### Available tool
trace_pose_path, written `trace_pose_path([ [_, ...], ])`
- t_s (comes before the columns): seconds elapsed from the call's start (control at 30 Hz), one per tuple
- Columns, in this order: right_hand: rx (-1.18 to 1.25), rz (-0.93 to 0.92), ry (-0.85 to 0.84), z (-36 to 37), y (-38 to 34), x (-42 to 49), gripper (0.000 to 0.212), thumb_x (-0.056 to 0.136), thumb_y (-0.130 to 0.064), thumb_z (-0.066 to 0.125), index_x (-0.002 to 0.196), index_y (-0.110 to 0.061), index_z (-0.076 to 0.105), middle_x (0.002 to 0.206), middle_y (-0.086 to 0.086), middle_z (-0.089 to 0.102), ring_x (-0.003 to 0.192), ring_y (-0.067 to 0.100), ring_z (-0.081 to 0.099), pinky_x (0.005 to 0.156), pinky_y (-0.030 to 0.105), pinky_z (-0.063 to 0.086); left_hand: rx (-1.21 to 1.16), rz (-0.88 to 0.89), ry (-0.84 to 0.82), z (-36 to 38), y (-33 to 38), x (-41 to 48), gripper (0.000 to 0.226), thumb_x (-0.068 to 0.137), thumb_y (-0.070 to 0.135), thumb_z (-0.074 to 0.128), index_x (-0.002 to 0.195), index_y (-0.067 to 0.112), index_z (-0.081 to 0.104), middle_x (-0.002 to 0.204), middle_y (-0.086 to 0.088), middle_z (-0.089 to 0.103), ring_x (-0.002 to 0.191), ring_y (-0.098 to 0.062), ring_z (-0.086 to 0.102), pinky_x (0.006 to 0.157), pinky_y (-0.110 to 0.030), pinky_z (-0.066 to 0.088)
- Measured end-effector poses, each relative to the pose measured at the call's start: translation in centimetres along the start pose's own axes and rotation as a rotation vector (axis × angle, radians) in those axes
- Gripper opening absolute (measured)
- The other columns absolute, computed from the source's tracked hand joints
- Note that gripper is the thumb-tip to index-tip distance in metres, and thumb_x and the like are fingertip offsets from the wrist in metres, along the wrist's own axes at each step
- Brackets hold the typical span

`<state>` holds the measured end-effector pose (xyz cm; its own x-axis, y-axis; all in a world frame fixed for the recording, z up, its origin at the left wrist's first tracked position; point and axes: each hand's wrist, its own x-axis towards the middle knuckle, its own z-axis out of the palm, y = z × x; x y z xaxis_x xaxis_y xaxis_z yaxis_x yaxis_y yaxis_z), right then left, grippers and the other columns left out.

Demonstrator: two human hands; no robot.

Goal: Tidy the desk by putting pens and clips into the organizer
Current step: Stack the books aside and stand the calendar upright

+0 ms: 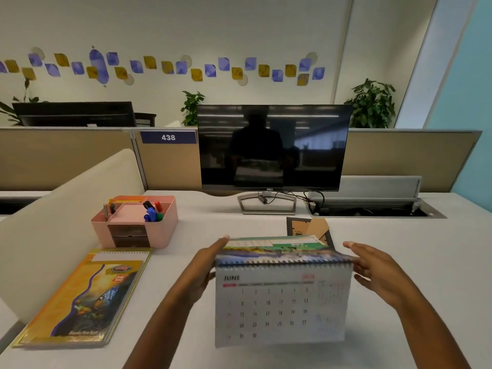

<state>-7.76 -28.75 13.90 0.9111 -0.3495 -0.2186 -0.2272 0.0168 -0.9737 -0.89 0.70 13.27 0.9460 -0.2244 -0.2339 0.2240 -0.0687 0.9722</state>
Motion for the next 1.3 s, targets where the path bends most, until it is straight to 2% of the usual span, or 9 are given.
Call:
trace_pose_path([
  [0.13, 0.073, -0.131, -0.045, 0.9, -1.5, -0.9, 0.021, 0.094, -0.028, 0.04, 0.101, -0.018, 0.057, 0.092, 0.006, 0.063, 0.088, 0.015, 0.056, 0.079, 0.035, 0.043, -0.014, 0.067, 0.029, -0.4, 1.7, -0.1, 0.051, 0.096, 0.045, 0.03, 0.077, 0.01, 0.061, 0.058, -0.002, 0.07, 0.073, -0.021, 0.065, 0.079, -0.029, 0.047],
  [0.3, 0.153, -0.265, -0.075, 2.2, -1.7, -0.8, 0.008, 0.087, -0.028, 0.052, 0.093, -0.024, 0.054, 0.089, 0.007, 0.064, 0.09, 0.021, 0.057, 0.062, 0.027, 0.049, -0.016, 0.108, 0.045, -0.5, 1.8, 0.3, 0.048, 0.095, 0.048, 0.028, 0.094, 0.016, 0.064, 0.09, -0.011, 0.071, 0.094, -0.029, 0.063, 0.097, -0.043, 0.041],
  [0.4, 0.197, -0.305, -0.102, 2.6, -1.3, -0.2, 0.043, 0.061, -0.039, 0.075, 0.096, -0.029, 0.053, 0.092, 0.007, 0.063, 0.092, 0.024, 0.058, 0.057, 0.021, 0.057, 0.013, 0.123, 0.012, -0.4, 1.2, 0.7, 0.042, 0.094, 0.047, 0.027, 0.099, 0.022, 0.061, 0.102, -0.009, 0.069, 0.104, -0.027, 0.059, 0.097, -0.04, 0.037],
  [0.57, 0.086, -0.38, 0.049, 3.3, -0.6, 0.7, 0.031, 0.084, -0.005, 0.056, 0.109, -0.019, 0.045, 0.088, 0.003, 0.06, 0.089, 0.024, 0.055, 0.065, 0.034, 0.049, 0.068, 0.119, -0.064, -0.8, 1.0, 0.9, 0.052, 0.081, 0.062, 0.04, 0.097, 0.019, 0.063, 0.098, -0.009, 0.07, 0.1, -0.025, 0.062, 0.092, -0.038, 0.039],
  [0.7, 0.073, -0.375, 0.139, 4.0, 0.4, 1.6, 0.025, 0.084, -0.007, 0.058, 0.105, -0.013, 0.046, 0.096, 0.011, 0.06, 0.087, 0.027, 0.056, 0.066, 0.037, 0.046, 0.072, 0.076, -0.104, -0.7, -0.1, 1.6, 0.062, 0.071, 0.063, 0.03, 0.103, 0.021, 0.061, 0.104, -0.006, 0.068, 0.102, -0.023, 0.061, 0.094, -0.038, 0.038],
  [0.9, 0.055, -0.357, 0.268, 4.4, 2.1, 3.3, 0.019, 0.086, -0.012, 0.056, 0.096, -0.008, 0.041, 0.099, 0.012, 0.057, 0.091, 0.03, 0.056, 0.067, 0.035, 0.047, -0.004, 0.08, 0.041, 0.2, -3.1, 3.5, 0.035, 0.094, 0.053, 0.028, 0.106, 0.031, 0.052, 0.112, 0.004, 0.057, 0.106, -0.018, 0.052, 0.099, -0.039, 0.041],
  [1.03, -0.031, -0.31, 0.175, 5.4, 4.0, 4.3, 0.015, 0.087, -0.016, 0.055, 0.098, -0.013, 0.045, 0.105, 0.012, 0.06, 0.09, 0.027, 0.057, 0.073, 0.037, 0.051, 0.149, 0.144, 0.16, 0.5, -6.3, 4.3, 0.022, 0.097, 0.035, 0.038, 0.091, 0.023, 0.054, 0.092, 0.006, 0.062, 0.096, -0.022, 0.061, 0.066, -0.016, 0.05],
  [1.17, -0.097, -0.161, 0.066, 5.8, 7.5, 4.7, 0.022, 0.086, -0.017, 0.057, 0.104, -0.019, 0.046, 0.109, 0.012, 0.059, 0.095, 0.027, 0.054, 0.089, 0.046, 0.049, 0.236, 0.17, 0.125, 0.8, -8.9, 4.8, 0.013, 0.098, 0.025, 0.038, 0.104, 0.019, 0.048, 0.102, 0.007, 0.056, 0.101, -0.019, 0.053, 0.073, -0.016, 0.047],
  [1.3, -0.13, -0.08, 0.022, 5.3, 9.7, 4.7, 0.019, 0.087, -0.014, 0.057, 0.104, -0.014, 0.048, 0.113, 0.012, 0.058, 0.098, 0.026, 0.052, 0.099, 0.044, 0.042, 0.248, 0.214, 0.157, 1.0, -10.3, 5.7, 0.018, 0.098, 0.022, 0.039, 0.09, 0.037, 0.046, 0.097, 0.018, 0.054, 0.099, -0.016, 0.053, 0.075, -0.013, 0.042],
])
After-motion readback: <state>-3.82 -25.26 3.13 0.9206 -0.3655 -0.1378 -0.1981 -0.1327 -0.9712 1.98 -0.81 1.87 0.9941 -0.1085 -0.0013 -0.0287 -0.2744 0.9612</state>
